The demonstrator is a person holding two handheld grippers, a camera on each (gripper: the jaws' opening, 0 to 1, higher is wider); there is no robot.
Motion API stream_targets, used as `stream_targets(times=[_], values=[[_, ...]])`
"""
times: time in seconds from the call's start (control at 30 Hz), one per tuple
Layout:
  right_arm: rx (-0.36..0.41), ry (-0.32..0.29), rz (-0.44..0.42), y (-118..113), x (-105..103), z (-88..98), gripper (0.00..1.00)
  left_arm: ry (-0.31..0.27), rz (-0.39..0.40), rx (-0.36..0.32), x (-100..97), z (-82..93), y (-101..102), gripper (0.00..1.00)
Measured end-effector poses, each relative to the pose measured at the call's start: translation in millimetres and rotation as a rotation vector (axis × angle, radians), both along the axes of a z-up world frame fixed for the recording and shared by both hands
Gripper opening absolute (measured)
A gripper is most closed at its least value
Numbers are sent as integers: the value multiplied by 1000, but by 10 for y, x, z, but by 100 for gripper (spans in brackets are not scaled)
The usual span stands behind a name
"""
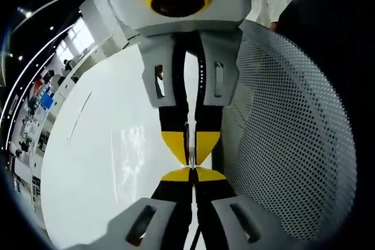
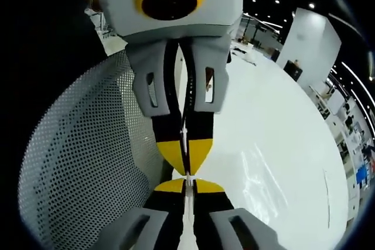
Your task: Open the resealable bag by pulling the two sides of the seal apart until the entire bag opening is separated and visibly accessible.
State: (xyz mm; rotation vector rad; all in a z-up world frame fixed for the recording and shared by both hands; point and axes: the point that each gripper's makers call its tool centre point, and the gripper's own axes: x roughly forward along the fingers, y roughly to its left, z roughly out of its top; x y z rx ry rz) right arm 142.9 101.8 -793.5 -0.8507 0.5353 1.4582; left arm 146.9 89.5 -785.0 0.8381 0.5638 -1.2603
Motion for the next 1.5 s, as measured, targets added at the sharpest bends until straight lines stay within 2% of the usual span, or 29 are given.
stream_targets(times=[0.2, 0.33, 0.53, 0.8, 0.93, 1.5], values=[[-20, -9, 17, 22, 9, 11, 0, -10, -1, -3, 10, 14, 17, 0], [-17, -10, 31, 63, -10, 14, 0, 5, 7, -8, 3, 22, 12, 0], [-37, -21, 43, 42, -14, -13, 0, -12, 0, 12, -12, -6, 5, 0], [-36, -22, 23, 17, 22, -11, 0, -7, 27, -25, 22, 21, -11, 0], [-29, -12, 17, 14, 17, 1, 0, -37, 0, -6, 0, 22, -8, 0], [-36, 4, -7, -123, 9, -41, 0, -4, -11, 1, -38, -9, 27, 0]])
